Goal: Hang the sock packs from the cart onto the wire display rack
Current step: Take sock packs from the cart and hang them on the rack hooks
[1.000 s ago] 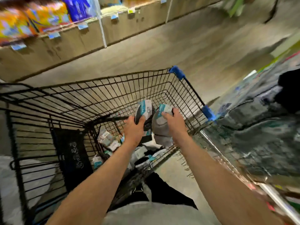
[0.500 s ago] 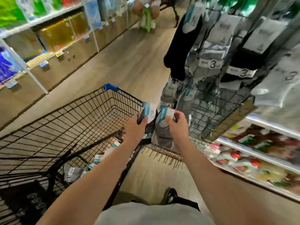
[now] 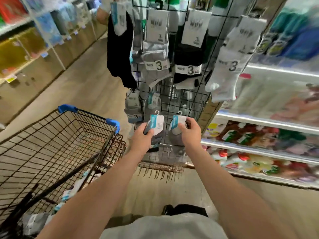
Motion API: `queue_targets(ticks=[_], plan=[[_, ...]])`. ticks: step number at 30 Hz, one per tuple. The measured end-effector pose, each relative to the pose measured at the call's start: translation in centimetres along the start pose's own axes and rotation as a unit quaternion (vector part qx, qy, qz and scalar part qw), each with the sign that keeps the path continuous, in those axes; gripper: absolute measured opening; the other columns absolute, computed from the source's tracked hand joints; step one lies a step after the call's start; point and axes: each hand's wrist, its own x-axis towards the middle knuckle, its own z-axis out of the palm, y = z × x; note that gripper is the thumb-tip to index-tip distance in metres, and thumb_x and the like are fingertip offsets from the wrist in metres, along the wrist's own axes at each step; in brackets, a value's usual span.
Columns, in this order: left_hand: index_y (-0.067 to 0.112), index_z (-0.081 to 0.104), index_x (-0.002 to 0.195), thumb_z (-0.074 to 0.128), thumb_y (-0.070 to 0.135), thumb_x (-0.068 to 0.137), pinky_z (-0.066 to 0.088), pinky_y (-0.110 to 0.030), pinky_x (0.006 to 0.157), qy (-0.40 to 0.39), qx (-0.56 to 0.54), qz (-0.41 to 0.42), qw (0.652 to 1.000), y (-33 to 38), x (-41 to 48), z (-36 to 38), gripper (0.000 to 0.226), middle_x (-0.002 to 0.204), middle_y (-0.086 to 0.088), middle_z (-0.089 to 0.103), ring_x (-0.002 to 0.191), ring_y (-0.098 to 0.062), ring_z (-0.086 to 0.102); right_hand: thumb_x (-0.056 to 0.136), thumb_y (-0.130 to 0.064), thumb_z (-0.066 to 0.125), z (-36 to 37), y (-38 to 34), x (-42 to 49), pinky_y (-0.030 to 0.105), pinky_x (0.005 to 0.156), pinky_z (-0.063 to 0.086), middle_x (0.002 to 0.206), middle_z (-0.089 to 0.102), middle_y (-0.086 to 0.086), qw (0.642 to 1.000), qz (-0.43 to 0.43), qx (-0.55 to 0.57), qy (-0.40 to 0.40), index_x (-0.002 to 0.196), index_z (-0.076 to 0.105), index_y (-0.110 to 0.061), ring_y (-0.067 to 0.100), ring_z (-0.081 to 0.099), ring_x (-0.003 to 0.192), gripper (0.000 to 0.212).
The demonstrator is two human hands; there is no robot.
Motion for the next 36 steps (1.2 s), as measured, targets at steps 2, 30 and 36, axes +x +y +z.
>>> queue_targets(ticks=[2,30,36], plan=[[0.022,0.051,0.138,0.053,0.028,0.101,0.050,-0.039,0.094,-0.014,0.002,0.004,1.000,0.6,0.6,1.3,0.037,0.128,0.002,0.062,0.113,-0.020,0.059,0.094,-0.011,0.064,-0.5,-0.4,2.0,0.029,0.092,0.051,0.115,0.068,-0.003,1.000,0.010,0.012,0.013,0.116,0.064,-0.018,0.015,0.065,0.105,0.023],[0.021,0.052,0.138,0.047,0.027,0.105,0.040,-0.025,0.086,-0.039,-0.011,0.004,0.999,0.7,6.3,8.8,0.034,0.124,0.006,0.060,0.115,-0.011,0.055,0.103,-0.024,0.056,2.5,0.3,12.1,0.029,0.096,0.050,0.137,0.059,0.000,0.999,0.011,-0.044,-0.030,0.138,0.058,-0.024,0.020,0.060,0.120,0.036],[0.022,0.054,0.135,0.048,0.026,0.105,0.041,-0.016,0.077,-0.053,-0.020,0.018,0.998,1.5,6.2,9.4,0.031,0.122,0.009,0.062,0.109,-0.008,0.056,0.099,-0.032,0.055,0.4,4.4,7.0,0.025,0.092,0.052,0.119,0.067,0.000,0.997,-0.008,0.015,-0.070,0.126,0.063,-0.016,0.012,0.064,0.107,0.032]])
